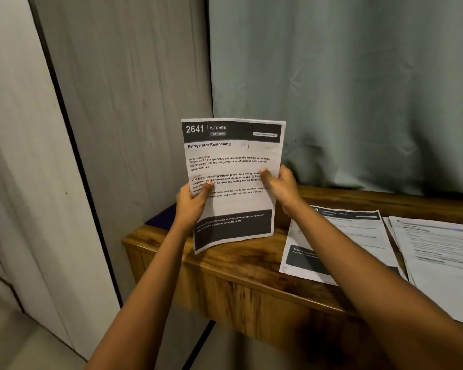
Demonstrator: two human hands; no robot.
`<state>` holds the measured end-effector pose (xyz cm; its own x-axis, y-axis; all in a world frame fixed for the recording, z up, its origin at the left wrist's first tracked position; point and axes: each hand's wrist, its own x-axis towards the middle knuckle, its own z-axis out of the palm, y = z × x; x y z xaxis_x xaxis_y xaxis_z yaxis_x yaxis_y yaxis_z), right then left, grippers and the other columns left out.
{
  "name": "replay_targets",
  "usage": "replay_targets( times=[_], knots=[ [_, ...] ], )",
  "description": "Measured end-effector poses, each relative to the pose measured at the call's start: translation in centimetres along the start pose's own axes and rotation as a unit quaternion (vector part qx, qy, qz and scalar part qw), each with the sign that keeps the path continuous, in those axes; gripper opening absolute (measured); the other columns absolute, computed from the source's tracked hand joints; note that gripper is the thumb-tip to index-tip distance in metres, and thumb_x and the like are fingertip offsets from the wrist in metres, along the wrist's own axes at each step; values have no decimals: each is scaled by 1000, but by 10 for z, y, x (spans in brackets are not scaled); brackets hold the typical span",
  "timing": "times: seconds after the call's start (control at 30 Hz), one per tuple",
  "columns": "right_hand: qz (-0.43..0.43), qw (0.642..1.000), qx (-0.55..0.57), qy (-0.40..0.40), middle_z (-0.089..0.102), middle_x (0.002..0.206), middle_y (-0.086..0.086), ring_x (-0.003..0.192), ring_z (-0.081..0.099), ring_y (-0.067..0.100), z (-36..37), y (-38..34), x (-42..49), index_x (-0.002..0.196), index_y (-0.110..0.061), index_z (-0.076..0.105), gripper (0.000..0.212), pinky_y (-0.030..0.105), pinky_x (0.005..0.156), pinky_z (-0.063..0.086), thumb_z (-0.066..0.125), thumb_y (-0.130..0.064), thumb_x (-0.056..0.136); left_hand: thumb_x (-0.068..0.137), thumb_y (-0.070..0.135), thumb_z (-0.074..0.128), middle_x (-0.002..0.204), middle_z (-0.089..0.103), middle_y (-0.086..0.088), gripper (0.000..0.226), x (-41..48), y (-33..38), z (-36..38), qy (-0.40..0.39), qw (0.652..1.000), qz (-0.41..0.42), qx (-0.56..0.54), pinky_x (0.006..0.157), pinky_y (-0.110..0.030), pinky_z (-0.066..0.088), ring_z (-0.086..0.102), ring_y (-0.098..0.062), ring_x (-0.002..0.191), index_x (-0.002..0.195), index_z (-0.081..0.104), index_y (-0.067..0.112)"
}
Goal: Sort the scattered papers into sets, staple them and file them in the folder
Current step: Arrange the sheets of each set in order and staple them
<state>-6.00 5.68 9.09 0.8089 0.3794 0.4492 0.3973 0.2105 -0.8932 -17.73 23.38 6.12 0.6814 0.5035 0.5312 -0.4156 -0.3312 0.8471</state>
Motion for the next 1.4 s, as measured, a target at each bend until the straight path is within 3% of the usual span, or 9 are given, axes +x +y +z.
replay_targets(
  times=[0.27, 0.37, 0.63, 0.8, 1.03, 1.1, 1.2, 1.3, 1.4],
  knots=[
    [-67, 994, 69, 54, 68, 78, -5, 63, 62, 3, 3, -59, 42, 91, -11, 60, 16, 18, 62, 52, 46, -9, 100, 74, 60, 66, 105, 73, -1, 60, -3, 1, -15, -32, 999, -15, 19, 81, -39, 57, 70, -20, 96, 112, 64, 13],
    [-51, 992, 96, 60, 66, 65, -11, 59, 61, 2, 3, -63, 50, 77, -17, 59, 27, 20, 62, 51, 47, -6, 99, 82, 45, 67, 105, 73, -1, 43, -2, 4, -18, -61, 998, -34, -1, 81, -42, 57, 71, -22, 95, 111, 64, 14],
    [-51, 991, 110, 63, 64, 71, -4, 71, 58, 16, 12, -60, 53, 68, -20, 57, 33, 36, 77, 49, 49, -7, 97, 96, 22, 54, 89, 75, -2, 12, 28, 66, -20, -77, 993, -49, -76, 65, -31, 59, 72, -19, 78, 103, 60, 16],
    [-43, 991, 106, 64, 66, 87, 7, 84, 61, 23, 12, -60, 56, 77, -18, 62, 26, 49, 89, 51, 49, -10, 98, 98, 25, 46, 110, 70, -8, 27, 41, 94, -21, -133, 979, -5, -155, 74, -36, 60, 69, -21, 88, 119, 60, 35],
    [-63, 991, 47, 110, 67, 95, 9, 90, 62, 25, 12, -58, 54, 87, -16, 61, 17, 50, 94, 50, 48, -13, 98, 103, 27, 40, 100, 72, -2, 23, 43, 94, -11, -87, 986, 31, -142, 69, -33, 60, 70, -19, 85, 115, 60, 27],
    [-152, 965, -139, 163, 61, 120, 9, 114, 56, 26, 11, -56, 50, 115, -12, 57, 20, 42, 101, 43, 48, -13, 97, 102, 28, 41, 100, 72, -2, 22, 43, 93, -8, -75, 988, 34, -130, 68, -33, 60, 70, -19, 85, 113, 60, 26],
    [-306, 840, -404, 193, 29, 155, 7, 146, 17, 26, 14, -57, 44, 145, -16, 38, 48, 41, 116, 8, 43, -15, 98, 102, 27, 41, 99, 71, -1, 21, 45, 95, 0, -74, 990, 45, -113, 70, -31, 59, 69, -17, 85, 110, 61, 26],
    [-393, 785, -466, 112, 42, 148, 6, 147, 15, 24, 26, -62, 44, 133, -16, 53, 37, 41, 115, -7, 40, -18, 99, 103, 25, 40, 100, 68, -2, 21, 45, 99, 10, -88, 989, 61, -105, 73, -29, 58, 67, -16, 85, 108, 60, 23],
    [-399, 800, -441, 83, 66, 115, 3, 139, 35, 20, 31, -62, 49, 100, -14, 62, 20, 44, 115, -6, 42, -16, 98, 102, 26, 41, 103, 66, -4, 20, 46, 99, 13, -95, 988, 59, -110, 74, -31, 58, 66, -18, 87, 107, 59, 24]
  ],
)
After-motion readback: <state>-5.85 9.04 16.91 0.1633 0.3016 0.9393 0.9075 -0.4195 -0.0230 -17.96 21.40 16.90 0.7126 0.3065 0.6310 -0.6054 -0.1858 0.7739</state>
